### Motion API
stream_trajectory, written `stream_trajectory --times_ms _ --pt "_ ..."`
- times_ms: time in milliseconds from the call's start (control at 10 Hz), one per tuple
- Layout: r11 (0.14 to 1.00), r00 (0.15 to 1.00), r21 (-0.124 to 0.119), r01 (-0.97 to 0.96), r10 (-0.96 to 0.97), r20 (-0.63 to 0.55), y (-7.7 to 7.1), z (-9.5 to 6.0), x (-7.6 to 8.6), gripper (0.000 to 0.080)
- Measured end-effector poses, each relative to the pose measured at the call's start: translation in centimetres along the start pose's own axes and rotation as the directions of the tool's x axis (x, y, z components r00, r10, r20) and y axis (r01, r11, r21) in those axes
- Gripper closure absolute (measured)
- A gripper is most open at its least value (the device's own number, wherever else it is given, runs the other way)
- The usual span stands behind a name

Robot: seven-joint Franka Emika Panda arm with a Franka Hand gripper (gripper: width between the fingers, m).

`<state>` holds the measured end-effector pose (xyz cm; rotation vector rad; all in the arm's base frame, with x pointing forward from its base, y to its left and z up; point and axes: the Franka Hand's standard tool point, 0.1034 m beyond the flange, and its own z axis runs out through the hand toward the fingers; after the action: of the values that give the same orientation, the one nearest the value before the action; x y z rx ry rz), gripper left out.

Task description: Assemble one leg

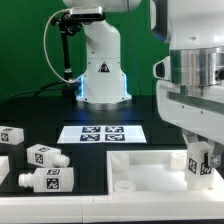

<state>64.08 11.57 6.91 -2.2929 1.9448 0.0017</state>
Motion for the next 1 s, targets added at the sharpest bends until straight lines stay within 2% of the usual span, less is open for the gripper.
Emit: stream_trajectory --times_ms 200,400,800,900,1000 --pt "0.971 0.97 0.021 -0.24 0.239 0.037 -0.01 0.1 0.17 0.0512" --pt "0.964 0.964 0.02 -0.265 0.264 0.038 0.02 0.14 -0.12 0.0512" --pt "0.878 0.877 0.02 -0.479 0.477 0.046 -0.11 0.09 0.19 0.0512" --pt "0.821 0.821 0.017 -0.57 0.569 0.054 -0.06 0.04 0.65 0.0512" --pt "0.818 0.818 0.02 -0.575 0.573 0.053 -0.02 0.02 0.73 0.0512"
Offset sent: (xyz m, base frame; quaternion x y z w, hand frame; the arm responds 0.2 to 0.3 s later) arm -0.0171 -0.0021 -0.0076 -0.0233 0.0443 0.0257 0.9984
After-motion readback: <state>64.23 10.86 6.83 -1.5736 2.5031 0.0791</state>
